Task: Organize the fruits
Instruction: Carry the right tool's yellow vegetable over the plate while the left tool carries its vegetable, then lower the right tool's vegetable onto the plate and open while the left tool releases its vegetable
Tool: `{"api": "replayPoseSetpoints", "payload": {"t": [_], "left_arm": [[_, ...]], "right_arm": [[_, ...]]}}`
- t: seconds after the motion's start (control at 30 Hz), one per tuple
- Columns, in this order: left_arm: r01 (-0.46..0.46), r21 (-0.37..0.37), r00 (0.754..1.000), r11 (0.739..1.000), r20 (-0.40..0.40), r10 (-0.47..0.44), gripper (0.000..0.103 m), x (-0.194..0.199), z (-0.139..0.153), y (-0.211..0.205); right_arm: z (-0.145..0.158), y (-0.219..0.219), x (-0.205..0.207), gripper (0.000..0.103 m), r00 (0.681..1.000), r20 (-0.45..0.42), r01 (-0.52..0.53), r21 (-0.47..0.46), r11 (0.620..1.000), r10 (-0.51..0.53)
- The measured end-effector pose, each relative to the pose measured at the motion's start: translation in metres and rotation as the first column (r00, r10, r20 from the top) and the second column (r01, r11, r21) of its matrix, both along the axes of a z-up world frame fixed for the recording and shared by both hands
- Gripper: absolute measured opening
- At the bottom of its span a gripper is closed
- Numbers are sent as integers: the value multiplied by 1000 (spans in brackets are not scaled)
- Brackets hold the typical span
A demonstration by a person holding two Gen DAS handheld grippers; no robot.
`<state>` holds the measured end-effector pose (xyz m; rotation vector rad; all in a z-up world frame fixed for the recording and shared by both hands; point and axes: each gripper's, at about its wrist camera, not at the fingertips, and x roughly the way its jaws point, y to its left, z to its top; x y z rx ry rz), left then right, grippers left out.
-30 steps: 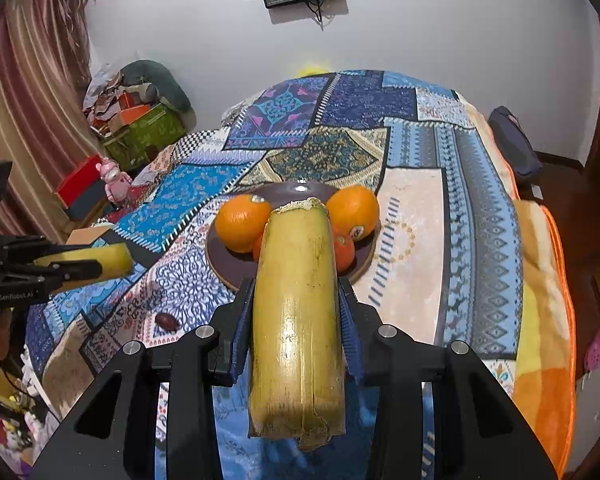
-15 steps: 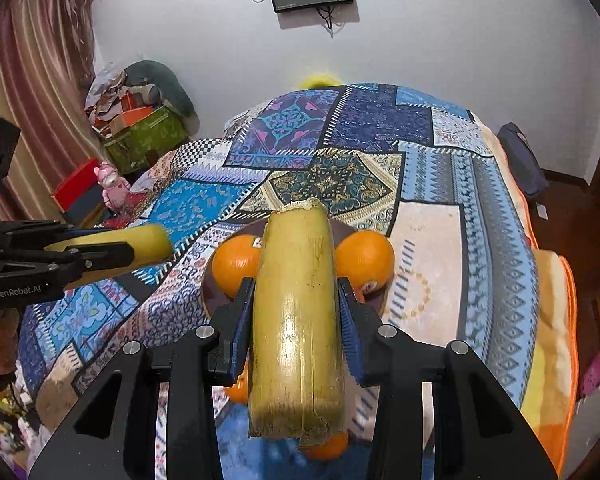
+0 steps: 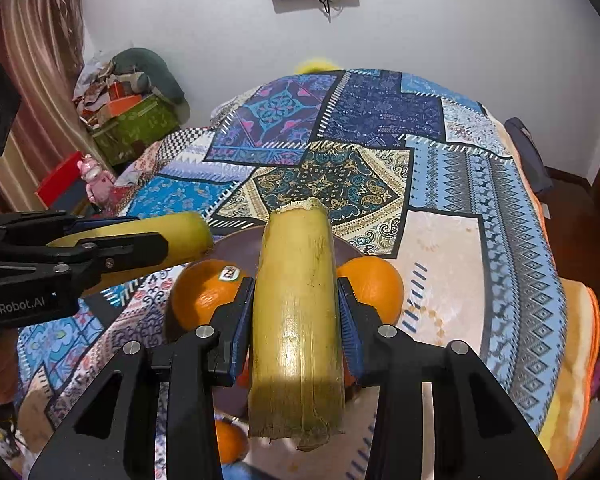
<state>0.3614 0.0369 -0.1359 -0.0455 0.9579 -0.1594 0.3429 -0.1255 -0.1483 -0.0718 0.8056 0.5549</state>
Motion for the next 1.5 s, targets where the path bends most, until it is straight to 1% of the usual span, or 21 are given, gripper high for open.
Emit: {"api": "replayPoseSetpoints", "payload": {"t": [0.23,0.43,0.57,0.63,0.67,0.7,0.73,0.9,1.1,1.17,1.27,1.33,1.5], "left_arm": [[-19,16,1000,1000,-13,19,37,28,-14,-1],[-32,-9,999,999,-42,32,37,48,-29,7],[-34,-7,998,999,-51,34,37,55,-39,8],[-33,-15,998,999,-59,32,37,57,-43,9],[-31,-18,998,999,-64,30,37,58,-45,9],[-28,-16,997,999,-66,27,37,59,-47,8],[-30,-11,998,999,-63,30,37,60,-49,8],[-29,-19,997,999,-69,27,37,62,-52,12],[-6,-3,996,1000,-89,6,37,63,-53,13],[7,14,995,1000,-99,-6,37,62,-55,12],[9,44,994,999,-105,-5,42,58,-58,13],[9,47,995,999,-96,-4,43,54,-56,15],[0,44,996,999,-90,4,45,43,-48,21]], "right_arm": [[-11,8,21,36,999,-40,-19,-2,1000,19],[-20,18,32,36,997,-69,-36,-6,999,36],[-26,23,39,36,996,-85,-41,-25,999,39],[-27,25,40,35,995,-87,-45,-27,999,43],[-27,26,42,31,995,-89,-49,-29,998,47],[-26,27,43,25,995,-84,-52,-28,998,49],[-22,29,44,24,995,-82,-63,-23,998,61],[-14,33,43,25,995,-64,-81,-40,996,78],[-16,28,36,25,994,-76,-82,-35,996,79],[-16,27,35,25,994,-79,-82,-31,996,79],[-15,21,30,25,994,-82,-78,-19,997,76],[-14,18,26,25,994,-79,-78,-15,997,77],[-8,6,15,31,996,-66,-67,-6,998,66]]}}
